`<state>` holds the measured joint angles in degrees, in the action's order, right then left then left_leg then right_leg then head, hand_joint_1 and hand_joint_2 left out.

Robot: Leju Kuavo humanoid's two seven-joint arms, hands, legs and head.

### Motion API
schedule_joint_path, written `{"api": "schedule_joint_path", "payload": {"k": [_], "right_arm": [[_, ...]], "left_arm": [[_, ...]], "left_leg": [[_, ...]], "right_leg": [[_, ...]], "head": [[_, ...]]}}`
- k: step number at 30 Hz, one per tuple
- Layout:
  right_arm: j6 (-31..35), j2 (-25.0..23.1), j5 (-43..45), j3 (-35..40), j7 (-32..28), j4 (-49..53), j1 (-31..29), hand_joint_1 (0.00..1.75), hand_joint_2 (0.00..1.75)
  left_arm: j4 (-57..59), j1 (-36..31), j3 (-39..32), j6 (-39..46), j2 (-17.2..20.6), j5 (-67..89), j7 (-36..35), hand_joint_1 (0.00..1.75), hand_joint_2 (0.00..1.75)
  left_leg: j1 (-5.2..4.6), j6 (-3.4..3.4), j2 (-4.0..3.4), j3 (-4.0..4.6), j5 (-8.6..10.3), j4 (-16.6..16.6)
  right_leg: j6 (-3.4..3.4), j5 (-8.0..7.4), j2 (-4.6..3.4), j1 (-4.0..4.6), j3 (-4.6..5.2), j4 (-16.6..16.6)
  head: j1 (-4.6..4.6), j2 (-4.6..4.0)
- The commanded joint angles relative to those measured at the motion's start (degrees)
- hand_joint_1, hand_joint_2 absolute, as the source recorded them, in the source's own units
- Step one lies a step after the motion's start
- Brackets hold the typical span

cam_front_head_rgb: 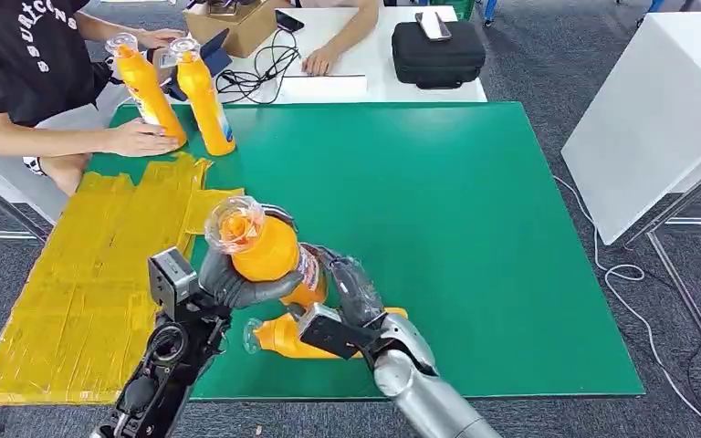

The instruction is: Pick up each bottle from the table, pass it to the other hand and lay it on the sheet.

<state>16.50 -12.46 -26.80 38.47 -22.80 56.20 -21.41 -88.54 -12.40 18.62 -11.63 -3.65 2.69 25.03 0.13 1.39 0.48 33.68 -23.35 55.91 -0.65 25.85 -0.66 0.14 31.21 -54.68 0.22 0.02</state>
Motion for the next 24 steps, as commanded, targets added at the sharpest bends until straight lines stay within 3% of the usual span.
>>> {"api": "schedule_joint_path", "payload": {"k": [1, 6, 12, 13, 19, 20, 24], "right_arm": [[5.7, 7.0, -4.0, -4.7, 2.4, 15.0, 2.2, 0.00, 1.75], [6.9, 13.0, -14.1, -8.8, 7.6, 30.8, 9.1, 0.00, 1.75], [6.4, 13.1, -14.5, -9.3, 8.0, 32.1, 10.0, 0.00, 1.75], [7.7, 13.8, -17.9, -9.6, 9.1, 32.6, 10.7, 0.00, 1.75], [6.3, 18.5, -22.9, -15.3, 11.5, 45.6, 23.0, 0.00, 1.75], [6.0, 18.6, -23.2, -16.6, 11.8, 47.4, 25.0, 0.00, 1.75], [3.3, 18.9, -20.8, -25.1, 11.6, 53.2, 31.7, 0.00, 1.75]], "left_arm": [[-1.9, -3.6, -3.2, 6.3, 1.3, 6.6, -0.9, 1.75, 1.75], [-2.5, -3.7, -5.3, 12.9, 1.9, 15.0, -0.7, 1.75, 1.75], [-2.2, -3.9, -5.4, 12.9, 1.4, 15.3, -0.9, 1.75, 1.75], [-2.3, -3.8, -5.5, 15.3, 1.3, 18.4, -1.8, 1.75, 1.75], [-4.4, 0.8, -7.5, 28.7, 3.2, 38.6, -7.0, 1.75, 1.75], [-3.7, 0.3, -7.6, 29.6, 3.7, 42.3, -8.6, 1.75, 1.75], [3.8, -5.3, -6.0, 29.5, 6.2, 59.6, -16.4, 1.75, 1.75]], "left_leg": [[0.08, -0.04, 0.17, -0.19, -0.14, 0.1], [0.03, -0.01, 0.25, -0.12, -0.08, 0.0], [0.01, -0.02, 0.12, -0.10, -0.10, 0.0], [0.05, -0.04, 0.07, -0.24, -0.18, 0.1], [0.06, -0.04, 0.19, -0.45, -0.22, 0.0], [-0.03, -0.01, 0.21, -0.21, -0.09, -0.1], [0.05, -0.05, 0.43, -0.41, -0.29, 0.1]], "right_leg": [[-0.09, 0.15, 0.27, 0.08, -0.31, 0.0], [-0.07, 0.12, 0.31, 0.03, -0.25, 0.1], [-0.07, 0.09, 0.15, 0.00, -0.19, 0.0], [-0.08, 0.14, 0.13, 0.05, -0.34, 0.0], [-0.10, 0.20, 0.29, 0.07, -0.59, 0.2], [-0.06, 0.12, 0.24, -0.02, -0.30, 0.1], [-0.10, 0.35, 0.52, 0.06, -0.64, 0.1]], "head": [[0.00, 0.00], [0.00, 0.00], [0.00, 0.00], [0.02, 0.00], [0.00, 0.00], [0.00, 0.00], [0.00, 0.00]]}}
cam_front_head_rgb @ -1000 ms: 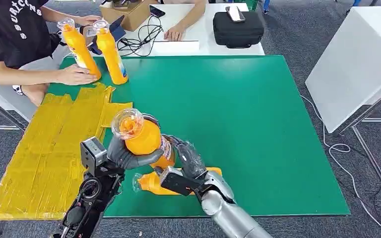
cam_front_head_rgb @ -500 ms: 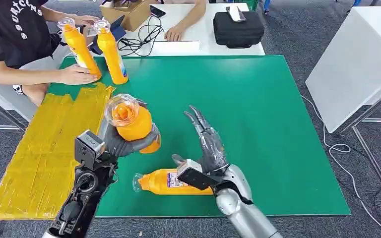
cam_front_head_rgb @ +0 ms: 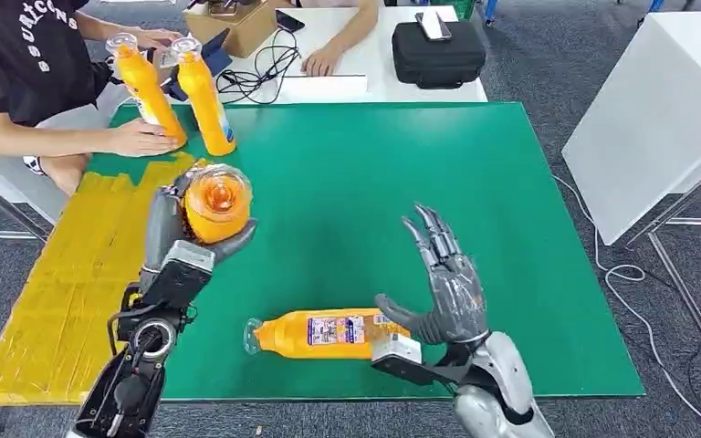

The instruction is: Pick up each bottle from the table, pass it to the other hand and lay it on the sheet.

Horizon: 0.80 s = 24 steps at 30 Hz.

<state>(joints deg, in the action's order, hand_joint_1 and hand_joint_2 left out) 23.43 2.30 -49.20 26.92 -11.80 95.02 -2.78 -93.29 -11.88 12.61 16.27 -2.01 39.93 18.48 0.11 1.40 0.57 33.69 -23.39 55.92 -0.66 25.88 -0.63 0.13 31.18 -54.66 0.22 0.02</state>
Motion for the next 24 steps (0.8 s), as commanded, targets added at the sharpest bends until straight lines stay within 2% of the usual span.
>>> {"api": "schedule_joint_path", "payload": {"k": [1, 4, 8, 9, 11, 13, 15, 18, 24], "right_arm": [[-4.1, 4.0, 2.1, -15.1, -0.3, 15.1, 14.4, 0.00, 1.75], [-6.5, 2.5, 4.0, -19.0, -2.6, 17.1, 17.0, 0.00, 1.75], [-11.8, 2.3, 5.7, -21.4, -3.3, 19.3, 18.2, 0.00, 1.75], [-12.5, 1.8, 5.3, -21.7, -3.4, 19.6, 18.1, 0.00, 1.75], [-13.4, 1.2, 4.7, -21.9, -3.3, 19.7, 18.0, 0.00, 1.75], [-13.7, 0.9, 4.6, -21.8, -3.3, 19.7, 17.7, 0.00, 1.75], [-14.7, 0.6, 5.0, -22.5, -3.3, 19.0, 16.8, 0.00, 1.75], [-15.7, 0.6, 5.9, -23.3, -3.8, 17.8, 16.2, 0.00, 1.75], [-15.7, 0.5, 5.9, -23.3, -3.9, 17.6, 16.4, 0.00, 1.75]], "left_arm": [[10.3, -6.8, 0.3, 1.6, 4.8, 24.2, -10.6, 1.75, 1.75], [18.7, -12.1, 1.7, -3.0, 5.5, 29.9, -13.6, 1.75, 1.75], [33.2, -22.1, 2.3, -8.4, 6.2, 30.1, -13.6, 1.75, 1.75], [35.3, -23.3, 1.8, -8.8, 6.7, 30.0, -13.6, 1.75, 1.75], [38.5, -25.0, 1.5, -9.7, 6.8, 29.8, -13.4, 1.75, 1.75], [39.6, -25.7, 1.2, -10.0, 7.0, 29.8, -13.3, 1.75, 1.75], [46.8, -30.4, 0.8, -12.9, 7.3, 29.2, -13.8, 1.75, 1.75], [56.7, -36.6, 0.2, -14.2, 8.2, 29.1, -13.8, 1.75, 1.75], [57.8, -37.1, 0.0, -14.2, 8.2, 28.9, -13.4, 1.75, 1.75]], "left_leg": [[0.02, -0.04, 0.40, -0.16, -0.09, 0.0], [0.05, -0.05, 0.40, -0.27, -0.09, 0.0], [0.08, -0.08, 0.69, -0.18, -0.02, 0.1], [0.01, -0.05, 0.59, -0.08, 0.08, 0.0], [0.07, -0.10, 0.52, -0.18, 0.01, 0.1], [0.04, -0.06, 0.21, -0.16, -0.01, 0.0], [0.08, -0.08, 0.18, -0.34, -0.08, 0.0], [0.04, -0.05, -0.02, -0.17, 0.01, 0.0], [0.05, -0.05, -0.09, -0.26, -0.04, 0.0]], "right_leg": [[-0.06, 0.20, 0.49, 0.03, -0.32, 0.0], [-0.07, 0.18, 0.52, 0.05, -0.45, 0.1], [-0.05, 0.20, 0.83, 0.08, -0.38, 0.0], [-0.02, 0.11, 0.69, -0.01, -0.14, 0.0], [-0.02, 0.13, 0.70, 0.05, -0.26, 0.0], [-0.04, 0.04, 0.34, 0.04, -0.21, 0.0], [-0.06, 0.12, 0.34, 0.09, -0.39, 0.0], [-0.03, -0.01, 0.09, 0.05, -0.16, 0.0], [-0.05, 0.01, 0.03, 0.06, -0.24, 0.0]], "head": [[0.02, 0.00], [0.00, 0.00], [0.02, 0.00], [-0.04, 0.00], [0.02, 0.00], [0.00, 0.00], [0.02, 0.00], [0.02, 0.00], [0.02, 0.00]]}}
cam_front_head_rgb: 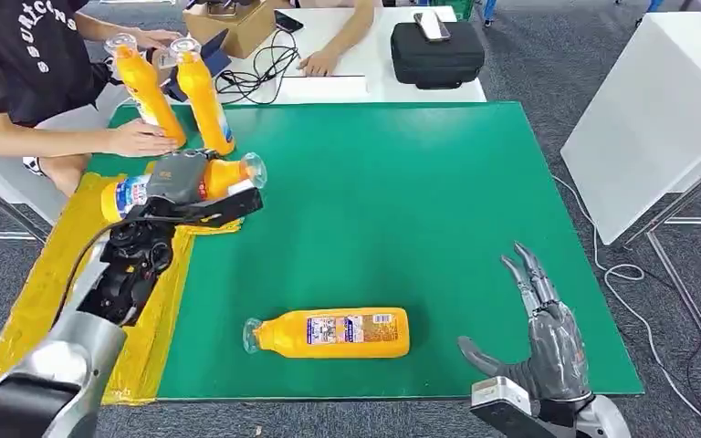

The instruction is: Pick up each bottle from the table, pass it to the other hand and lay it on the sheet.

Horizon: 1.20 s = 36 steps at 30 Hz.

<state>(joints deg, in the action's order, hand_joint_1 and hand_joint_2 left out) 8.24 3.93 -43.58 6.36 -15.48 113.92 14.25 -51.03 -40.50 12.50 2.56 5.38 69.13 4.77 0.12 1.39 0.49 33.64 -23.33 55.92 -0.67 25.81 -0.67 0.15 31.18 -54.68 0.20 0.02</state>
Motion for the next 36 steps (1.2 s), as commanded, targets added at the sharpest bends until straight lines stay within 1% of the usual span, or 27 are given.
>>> {"api": "schedule_joint_path", "payload": {"k": [1, 2, 4, 5, 7, 8, 9, 10, 11, 13, 15, 16, 18, 19, 20, 23, 24, 25, 26, 27, 29, 30, 32, 33, 34, 35, 36], "right_arm": [[-0.5, -1.2, 0.3, -2.7, -0.2, -1.3, -0.6, 0.00, 1.75], [-0.5, -1.2, 0.3, -2.7, -0.2, -1.3, -0.6, 0.00, 1.75], [-0.5, -1.2, 0.3, -2.7, -0.2, -1.3, -0.6, 0.00, 1.75], [-0.5, -1.2, 0.3, -2.7, -0.2, -1.3, -0.6, 0.00, 1.75], [-0.5, -1.2, 0.3, -2.7, -0.2, -1.3, -0.6, 0.00, 1.75], [-0.7, -1.2, 0.4, -2.7, -0.6, -1.4, -0.7, 0.00, 1.75], [-0.9, -1.5, 0.6, -2.7, -0.9, -1.8, -1.3, 0.00, 1.75], [-1.6, -1.7, 1.0, -2.5, -1.2, -2.5, -2.2, 0.00, 1.75], [-1.8, -1.8, 1.2, -2.4, -1.2, -3.3, -3.0, 0.00, 1.75], [-2.1, -2.1, 1.1, -1.7, -1.3, -4.6, -4.0, 0.00, 1.75], [-2.2, -2.4, 0.8, -0.6, -1.4, -5.7, -4.6, 0.00, 1.75], [-1.2, -2.5, -0.6, -0.1, -1.2, -5.9, -4.8, 0.00, 1.75], [-0.9, -2.7, -0.6, -0.1, -1.2, -5.8, -4.8, 0.00, 1.75], [-0.7, -3.0, -0.7, -0.4, -0.9, -5.7, -4.8, 0.00, 1.75], [-0.8, -3.0, -0.8, -0.6, -0.7, -5.7, -4.9, 0.00, 1.75], [-1.5, -2.4, -0.8, -0.5, -0.6, -6.2, -5.6, 0.00, 1.75], [-1.4, -2.3, -1.2, -0.4, -0.6, -6.5, -5.8, 0.00, 1.75], [-1.0, -2.7, -2.1, -0.1, -0.2, -6.6, -6.0, 0.00, 1.75], [-1.0, -2.8, -2.3, -0.1, -0.1, -6.5, -6.0, 0.00, 1.75], [-1.1, -2.9, -2.6, 0.0, 0.2, -6.3, -6.1, 0.00, 1.75], [-1.2, -3.1, -3.3, 0.1, 0.8, -6.7, -6.2, 0.00, 1.75], [-1.2, -3.1, -3.3, 0.1, 0.8, -6.7, -6.2, 0.00, 1.75], [-1.1, -3.1, -3.3, 0.0, 0.8, -7.1, -6.3, 0.00, 1.75], [-1.1, -3.1, -3.4, -0.1, 0.7, -7.3, -6.3, 0.00, 1.75], [-1.2, -2.8, -3.7, 0.0, 0.7, -7.5, -6.5, 0.00, 1.75], [-1.0, -2.4, -3.9, 0.1, 0.7, -8.0, -6.9, 0.00, 1.75], [-1.0, -2.1, -3.8, 0.1, 0.7, -8.3, -7.1, 0.00, 1.75]], "left_arm": [[15.6, -8.5, 0.1, -0.5, 0.8, -0.3, 0.3, 1.75, 1.75], [15.6, -8.5, 0.1, -0.5, 0.8, -0.3, 0.3, 1.75, 1.75], [15.6, -8.5, 0.1, -0.5, 0.8, -0.3, 0.3, 1.75, 1.75], [15.6, -8.5, 0.1, -0.5, 0.8, -0.3, 0.3, 1.75, 1.75], [15.6, -8.5, 0.1, -0.5, 0.8, -0.3, 0.3, 1.75, 1.75], [17.5, -9.5, 0.3, -1.0, 0.9, 0.1, -0.6, 1.75, 1.75], [19.1, -10.8, 0.7, -0.9, 1.5, 1.4, -2.4, 1.75, 1.75], [20.9, -11.8, 0.4, -0.8, 1.7, 1.7, -3.2, 1.75, 1.75], [21.9, -12.4, -0.1, -1.4, 1.9, 1.5, -3.2, 1.75, 1.75], [23.3, -12.5, -0.6, -2.1, 2.5, 1.5, -3.1, 1.75, 1.75], [24.4, -12.3, -0.6, -2.8, 3.2, 1.9, -3.2, 1.75, 1.75], [25.4, -12.0, -0.2, -3.3, 3.6, 2.8, -3.0, 1.75, 1.75], [26.4, -11.6, -0.3, -3.6, 3.6, 2.9, -2.5, 1.75, 1.75], [27.0, -11.6, -0.2, -3.8, 3.3, 3.1, -2.2, 1.75, 1.75], [27.2, -11.5, -0.2, -3.8, 3.1, 3.1, -2.2, 1.75, 1.75], [28.1, -11.2, -0.1, -4.5, 2.8, 3.3, -2.3, 1.75, 1.75], [28.3, -10.9, 0.0, -4.6, 3.0, 3.4, -2.4, 1.41, 1.75], [28.6, -10.7, 0.3, -5.0, 3.2, 4.0, -3.1, 0.63, 1.75], [28.7, -10.7, 0.6, -5.0, 3.3, 4.4, -3.5, 0.16, 1.75], [28.8, -10.7, 0.8, -4.9, 3.2, 4.8, -4.0, 0.00, 1.75], [29.7, -10.6, 0.7, -6.0, 2.8, 5.2, -4.3, 0.00, 1.75], [29.7, -10.5, 0.7, -6.0, 2.8, 5.2, -4.3, 0.00, 1.75], [29.9, -10.5, 0.9, -6.2, 2.7, 5.3, -4.3, 0.00, 1.75], [30.0, -10.5, 1.0, -6.5, 2.8, 5.4, -4.2, 0.00, 1.75], [30.1, -10.4, 1.1, -6.9, 2.8, 5.6, -4.0, 0.00, 1.75], [30.3, -10.3, 1.2, -7.3, 2.8, 5.7, -3.6, 0.00, 1.75], [30.4, -10.3, 1.3, -7.5, 2.8, 5.8, -3.4, 0.00, 1.75]], "left_leg": [[0.02, -0.03, 0.01, -0.15, -0.07, 0.0], [0.05, -0.05, 0.03, -0.25, -0.14, 0.0], [0.02, -0.03, 0.03, -0.11, -0.06, 0.0], [0.07, -0.04, 0.03, -0.22, -0.14, 0.0], [0.02, -0.03, -0.02, -0.08, -0.07, 0.0], [0.11, -0.07, -0.05, -0.40, -0.27, 0.1], [0.03, -0.04, -0.01, -0.09, -0.07, 0.0], [0.08, -0.07, -0.02, -0.23, -0.16, 0.1], [0.06, -0.05, -0.02, -0.09, -0.09, 0.0], [0.10, -0.08, -0.10, -0.22, -0.17, 0.1], [0.05, -0.06, -0.18, -0.14, -0.08, 0.0], [0.07, -0.07, -0.21, -0.26, -0.13, 0.0], [0.07, -0.07, -0.20, -0.31, -0.14, 0.0], [0.03, -0.05, -0.13, -0.19, -0.08, -0.1], [0.05, -0.07, -0.15, -0.28, -0.12, -0.1], [0.04, -0.04, -0.07, -0.18, -0.09, 0.0], [0.07, -0.05, -0.08, -0.26, -0.14, 0.0], [0.05, -0.04, -0.09, -0.20, -0.10, 0.0], [0.06, -0.04, -0.13, -0.22, -0.12, 0.0], [0.02, -0.03, -0.11, -0.12, -0.07, 0.0], [0.09, -0.07, -0.17, -0.32, -0.17, 0.0], [0.04, -0.05, -0.08, -0.12, -0.07, 0.0], [0.06, -0.07, -0.07, -0.27, -0.13, 0.0], [0.03, -0.04, -0.01, -0.09, -0.04, -0.1], [0.08, -0.08, -0.05, -0.28, -0.14, 0.0], [0.04, -0.05, -0.03, -0.14, -0.07, 0.0], [0.08, -0.07, -0.09, -0.31, -0.16, 0.0]], "right_leg": [[-0.04, 0.06, 0.07, 0.02, -0.18, 0.1], [-0.06, 0.12, 0.11, 0.05, -0.31, 0.1], [-0.05, 0.07, 0.09, 0.01, -0.15, 0.0], [-0.07, 0.12, 0.12, 0.06, -0.31, 0.1], [-0.05, 0.06, 0.04, 0.01, -0.12, 0.0], [-0.10, 0.21, 0.09, 0.10, -0.51, 0.1], [-0.04, 0.06, 0.06, 0.01, -0.14, 0.0], [-0.06, 0.13, 0.09, 0.06, -0.31, 0.0], [-0.04, 0.07, 0.06, 0.04, -0.15, 0.0], [-0.05, 0.11, 0.02, 0.09, -0.29, 0.0], [-0.03, 0.01, -0.11, 0.05, -0.15, 0.1], [-0.04, 0.04, -0.13, 0.07, -0.28, 0.1], [-0.04, 0.06, -0.10, 0.08, -0.34, 0.1], [-0.03, 0.03, -0.07, 0.03, -0.21, 0.1], [-0.04, 0.06, -0.06, 0.06, -0.31, 0.1], [-0.05, 0.06, 0.00, 0.04, -0.23, 0.1], [-0.07, 0.09, 0.00, 0.07, -0.33, 0.1], [-0.06, 0.06, -0.03, 0.05, -0.26, 0.1], [-0.06, 0.06, -0.07, 0.06, -0.29, 0.1], [-0.05, 0.04, -0.06, 0.01, -0.18, 0.1], [-0.07, 0.09, -0.07, 0.08, -0.40, 0.1], [-0.04, 0.04, -0.01, 0.03, -0.19, 0.1], [-0.05, 0.09, 0.02, 0.05, -0.36, 0.1], [-0.03, 0.03, 0.02, 0.00, -0.17, 0.1], [-0.05, 0.10, 0.03, 0.06, -0.38, 0.1], [-0.04, 0.04, 0.01, 0.02, -0.22, 0.1], [-0.06, 0.10, -0.02, 0.07, -0.40, 0.1]], "head": [[0.02, 0.00], [0.02, 0.00], [0.04, 0.00], [0.02, 0.00], [0.02, 0.00], [0.02, 0.00], [0.04, 0.00], [0.00, 0.00], [0.04, 0.00], [0.02, 0.00], [0.04, 0.00], [0.02, 0.00], [0.04, 0.00], [0.02, 0.00], [0.04, 0.00], [0.04, 0.00], [0.02, 0.00], [0.02, 0.00], [0.02, 0.00], [0.02, 0.00], [0.02, 0.00], [0.02, 0.00], [0.02, 0.00], [0.04, 0.00], [0.02, 0.00], [0.00, 0.00], [0.04, 0.00]]}}
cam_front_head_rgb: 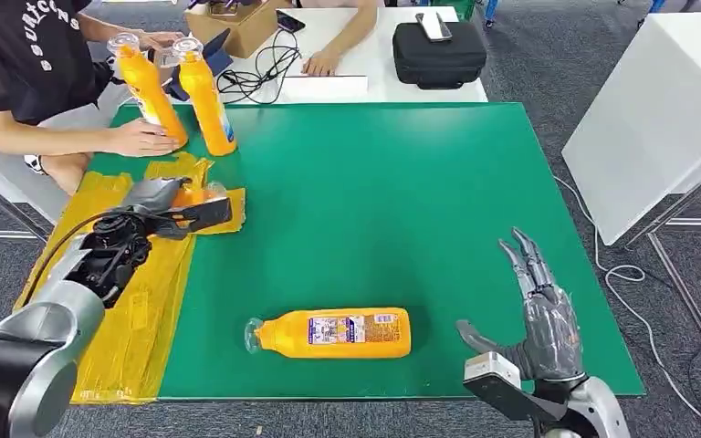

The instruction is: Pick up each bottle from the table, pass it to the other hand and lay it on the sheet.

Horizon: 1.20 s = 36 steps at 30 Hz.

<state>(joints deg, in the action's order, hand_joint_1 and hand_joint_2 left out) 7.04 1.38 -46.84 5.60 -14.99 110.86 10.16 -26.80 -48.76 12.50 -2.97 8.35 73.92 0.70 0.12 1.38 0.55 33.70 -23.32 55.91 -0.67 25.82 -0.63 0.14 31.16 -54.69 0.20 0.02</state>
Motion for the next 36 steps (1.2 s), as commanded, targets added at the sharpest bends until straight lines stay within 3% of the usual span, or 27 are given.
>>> {"api": "schedule_joint_path", "payload": {"k": [1, 7, 28, 31, 34, 36], "right_arm": [[0.4, 0.6, -0.5, 0.8, 0.2, -5.6, -3.0, 0.00, 1.75], [1.2, 0.6, -2.0, 1.4, 0.8, -4.3, -1.6, 0.00, 1.75], [0.6, -0.1, -2.4, 2.3, 1.1, -5.5, -2.8, 0.00, 1.75], [-1.7, 0.0, -3.8, 4.7, 1.2, -6.5, -3.4, 0.00, 1.75], [-1.2, 0.7, -2.3, 8.1, 0.2, -7.3, -2.9, 0.00, 1.75], [-1.8, 1.9, 0.5, 10.1, -0.7, -8.5, -4.0, 0.00, 1.75]], "left_arm": [[6.3, -2.0, 1.0, -2.0, -0.4, 0.6, 1.4, 0.00, 1.75], [6.6, -2.7, 0.9, -2.2, -2.4, 0.3, 3.2, 0.00, 1.75], [4.3, -0.5, -1.2, 0.1, -3.0, -2.9, 7.9, 0.00, 1.75], [-4.9, 4.5, -4.5, 13.1, -6.1, -6.2, 8.7, 0.00, 1.75], [-23.7, 16.3, -5.6, 15.1, -9.8, -15.6, 16.1, 0.00, 1.75], [-33.2, 22.3, -4.3, 16.2, -10.0, -20.6, 18.4, 0.00, 1.75]], "left_leg": [[0.05, -0.05, -0.16, -0.26, -0.11, 0.0], [0.03, -0.03, 0.02, -0.17, -0.06, 0.0], [0.04, -0.04, -0.10, -0.27, -0.12, 0.0], [0.08, -0.06, -0.14, -0.40, -0.20, 0.0], [0.04, -0.03, -0.03, -0.41, -0.13, -0.1], [-0.01, -0.01, -0.04, -0.56, -0.16, -0.2]], "right_leg": [[-0.05, 0.04, -0.08, 0.05, -0.25, 0.1], [-0.05, 0.06, 0.09, 0.04, -0.19, 0.1], [-0.05, 0.07, 0.00, 0.05, -0.27, 0.1], [-0.08, 0.12, 0.00, 0.09, -0.41, 0.1], [-0.09, 0.09, 0.09, 0.04, -0.44, 0.2], [-0.11, 0.12, 0.08, -0.01, -0.57, 0.3]], "head": [[0.02, 0.00], [0.02, 0.00], [0.02, 0.00], [0.02, 0.00], [0.02, 0.00], [0.04, 0.00]]}}
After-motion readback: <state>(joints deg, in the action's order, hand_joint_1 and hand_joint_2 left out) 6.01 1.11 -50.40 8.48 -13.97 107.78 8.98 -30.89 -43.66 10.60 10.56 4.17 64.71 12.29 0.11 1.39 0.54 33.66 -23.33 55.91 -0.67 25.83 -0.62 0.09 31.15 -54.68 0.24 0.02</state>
